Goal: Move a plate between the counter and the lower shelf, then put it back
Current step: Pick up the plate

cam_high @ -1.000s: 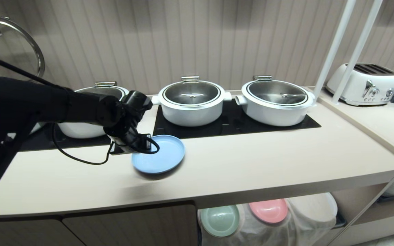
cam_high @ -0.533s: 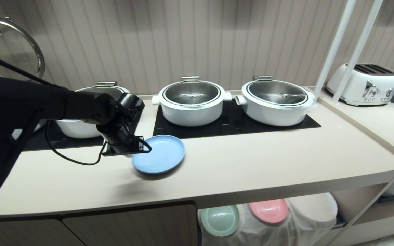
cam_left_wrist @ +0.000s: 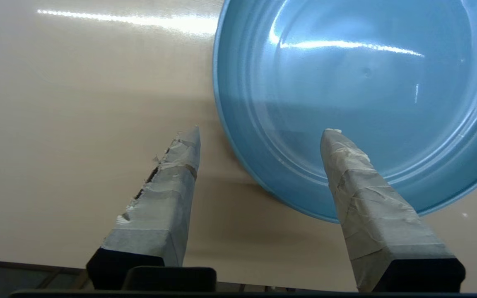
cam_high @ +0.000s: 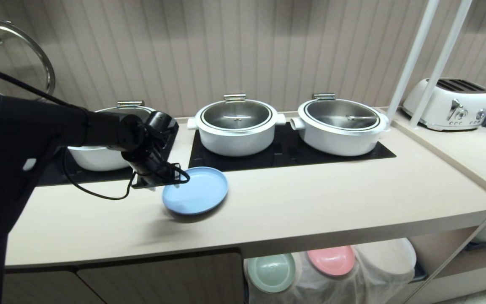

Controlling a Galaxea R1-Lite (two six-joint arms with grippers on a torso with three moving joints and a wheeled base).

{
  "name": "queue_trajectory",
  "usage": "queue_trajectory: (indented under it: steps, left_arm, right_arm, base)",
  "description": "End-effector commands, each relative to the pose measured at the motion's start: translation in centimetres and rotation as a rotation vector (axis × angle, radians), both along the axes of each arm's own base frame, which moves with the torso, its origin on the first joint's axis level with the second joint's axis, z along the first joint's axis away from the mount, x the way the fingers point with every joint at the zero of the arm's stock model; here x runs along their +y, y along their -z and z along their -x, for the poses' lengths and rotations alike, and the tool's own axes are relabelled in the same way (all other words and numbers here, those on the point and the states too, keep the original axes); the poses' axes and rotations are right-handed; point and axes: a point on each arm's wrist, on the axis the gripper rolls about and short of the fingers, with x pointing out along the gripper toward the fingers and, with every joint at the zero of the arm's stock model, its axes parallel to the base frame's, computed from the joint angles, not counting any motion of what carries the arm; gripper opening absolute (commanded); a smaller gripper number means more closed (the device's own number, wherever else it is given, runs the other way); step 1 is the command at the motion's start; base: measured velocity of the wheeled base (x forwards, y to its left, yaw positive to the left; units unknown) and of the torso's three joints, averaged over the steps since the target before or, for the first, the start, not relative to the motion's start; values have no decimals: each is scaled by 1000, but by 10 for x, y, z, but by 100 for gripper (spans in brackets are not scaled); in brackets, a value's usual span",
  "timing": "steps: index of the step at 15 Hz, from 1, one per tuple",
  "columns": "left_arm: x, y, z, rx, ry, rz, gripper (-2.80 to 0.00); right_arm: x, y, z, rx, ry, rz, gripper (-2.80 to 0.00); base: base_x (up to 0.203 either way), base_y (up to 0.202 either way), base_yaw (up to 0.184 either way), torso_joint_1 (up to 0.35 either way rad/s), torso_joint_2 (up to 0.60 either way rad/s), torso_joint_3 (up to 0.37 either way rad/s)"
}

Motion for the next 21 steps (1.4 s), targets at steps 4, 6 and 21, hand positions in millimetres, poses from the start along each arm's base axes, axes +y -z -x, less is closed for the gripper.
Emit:
queue_trajectory:
  steps: [4, 6, 21]
  left_arm:
    - [6, 13, -7, 36, -3, 29, 0]
    - [13, 18, -14, 38, -20, 30, 0]
    - [18, 48, -31, 86, -37, 6, 0]
  right_arm:
    - [0, 0, 0, 0, 1, -1, -280]
    - [0, 0, 0, 0, 1, -1, -280]
    - [0, 0, 0, 0, 0, -1, -280]
  base:
    - [0, 0, 0, 0, 0, 0]
    - [0, 0, 0, 0, 0, 0]
    - [0, 0, 0, 0, 0, 0]
